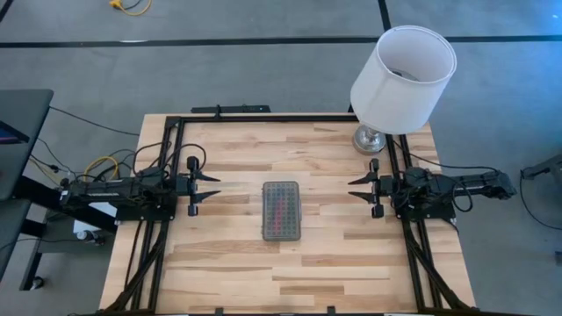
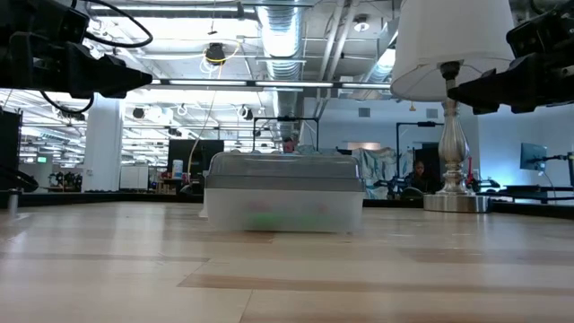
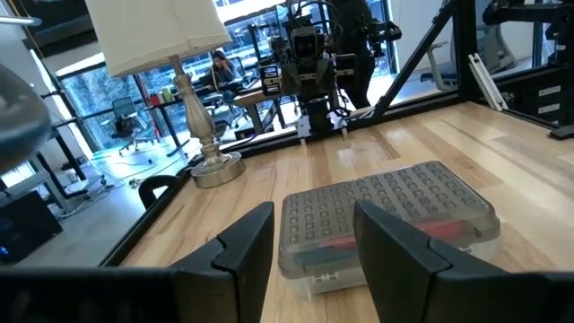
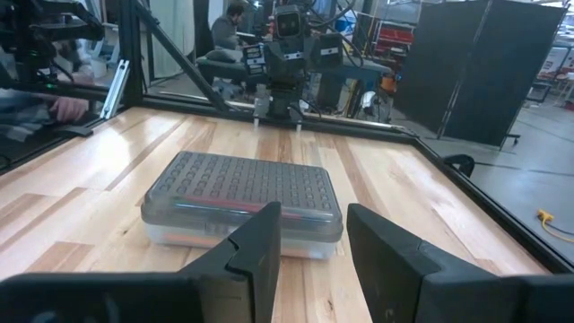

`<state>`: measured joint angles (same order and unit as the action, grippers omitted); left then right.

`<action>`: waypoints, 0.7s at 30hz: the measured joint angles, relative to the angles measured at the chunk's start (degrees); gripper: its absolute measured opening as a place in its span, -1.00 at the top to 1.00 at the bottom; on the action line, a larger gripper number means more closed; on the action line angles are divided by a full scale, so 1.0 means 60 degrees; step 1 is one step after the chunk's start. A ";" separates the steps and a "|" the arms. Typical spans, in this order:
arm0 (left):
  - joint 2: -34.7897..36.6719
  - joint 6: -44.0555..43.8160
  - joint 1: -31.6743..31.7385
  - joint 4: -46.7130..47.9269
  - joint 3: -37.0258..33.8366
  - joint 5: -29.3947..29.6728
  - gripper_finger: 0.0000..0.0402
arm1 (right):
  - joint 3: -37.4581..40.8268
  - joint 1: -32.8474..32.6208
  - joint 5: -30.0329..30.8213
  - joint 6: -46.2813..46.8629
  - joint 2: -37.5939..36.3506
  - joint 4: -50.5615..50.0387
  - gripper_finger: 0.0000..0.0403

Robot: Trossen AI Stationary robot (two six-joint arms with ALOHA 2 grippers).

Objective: Pick & place school supplies into a supply box
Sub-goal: Return to Home Position

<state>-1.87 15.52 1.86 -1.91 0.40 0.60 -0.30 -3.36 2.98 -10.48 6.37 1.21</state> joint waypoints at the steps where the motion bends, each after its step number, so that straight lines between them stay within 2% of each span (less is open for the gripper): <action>1: 0.0000 0.0038 -0.0003 -0.0002 0.0000 0.0000 0.25 | 0.0000 0.0000 0.0000 0.0000 0.0000 -0.0002 0.37; 21: -0.0001 -0.0072 -0.0003 0.0000 0.0000 0.0001 0.25 | 0.0000 0.0000 0.0000 0.0000 0.0000 -0.0002 0.37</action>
<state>-1.87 15.09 1.85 -1.91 0.40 0.61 -0.30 -3.36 2.98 -10.48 6.37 1.20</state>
